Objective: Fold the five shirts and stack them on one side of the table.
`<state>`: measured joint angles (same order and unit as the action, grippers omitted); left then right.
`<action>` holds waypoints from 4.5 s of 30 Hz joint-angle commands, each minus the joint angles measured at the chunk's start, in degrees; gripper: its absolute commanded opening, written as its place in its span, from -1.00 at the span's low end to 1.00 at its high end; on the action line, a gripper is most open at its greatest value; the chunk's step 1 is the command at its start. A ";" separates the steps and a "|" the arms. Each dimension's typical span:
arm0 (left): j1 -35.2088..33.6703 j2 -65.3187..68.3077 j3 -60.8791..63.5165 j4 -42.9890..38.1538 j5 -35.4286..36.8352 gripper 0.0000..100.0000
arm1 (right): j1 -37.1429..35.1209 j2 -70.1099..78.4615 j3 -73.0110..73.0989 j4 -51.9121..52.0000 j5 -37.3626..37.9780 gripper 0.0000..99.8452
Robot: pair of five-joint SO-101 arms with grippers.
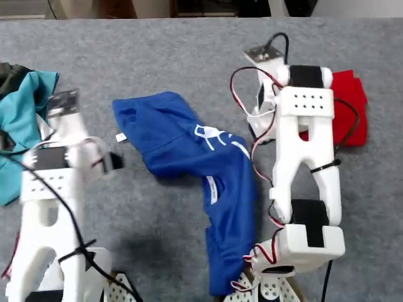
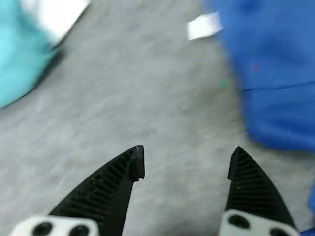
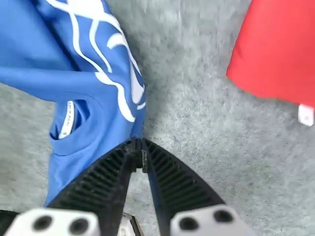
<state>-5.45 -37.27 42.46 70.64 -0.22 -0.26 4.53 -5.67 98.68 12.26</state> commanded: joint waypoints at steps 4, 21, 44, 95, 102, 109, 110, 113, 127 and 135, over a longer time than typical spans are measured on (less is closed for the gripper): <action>8.26 6.90 -1.93 -4.40 7.21 -0.44 | 1.71 -3.03 6.37 -2.90 3.16 -0.99; 18.02 35.91 -9.58 -21.36 24.09 -0.44 | 1.36 -2.59 6.64 -3.16 2.90 -0.99; -9.76 37.32 -66.29 23.56 4.75 -0.96 | -1.36 -2.51 6.90 -3.16 2.11 -0.99; 39.03 59.56 -100.22 30.51 10.46 -0.55 | 26.33 -2.95 0.48 -1.85 29.36 -0.64; 26.29 36.00 -75.78 30.24 2.55 -0.58 | 22.81 -3.38 3.21 3.69 38.59 -0.82; 9.05 12.00 -30.42 15.38 -1.32 -0.58 | 9.45 -10.68 23.69 0.88 25.93 -0.79; 5.89 9.10 -23.30 10.81 -2.02 -0.58 | 7.60 -12.26 26.95 -1.23 25.93 -0.79; -2.64 2.24 -4.92 -2.90 -3.25 -0.58 | 3.38 -17.54 35.65 -9.85 30.77 -0.79; -15.82 3.82 18.11 -35.96 -2.90 -0.58 | -2.86 -34.33 57.71 -33.76 64.97 -0.79; -16.09 18.33 10.37 -37.80 -2.90 -0.58 | -7.08 -34.33 63.16 -42.02 66.55 -0.53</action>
<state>-20.75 -22.42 57.67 33.71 -2.86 -5.71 -28.18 55.87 60.26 76.62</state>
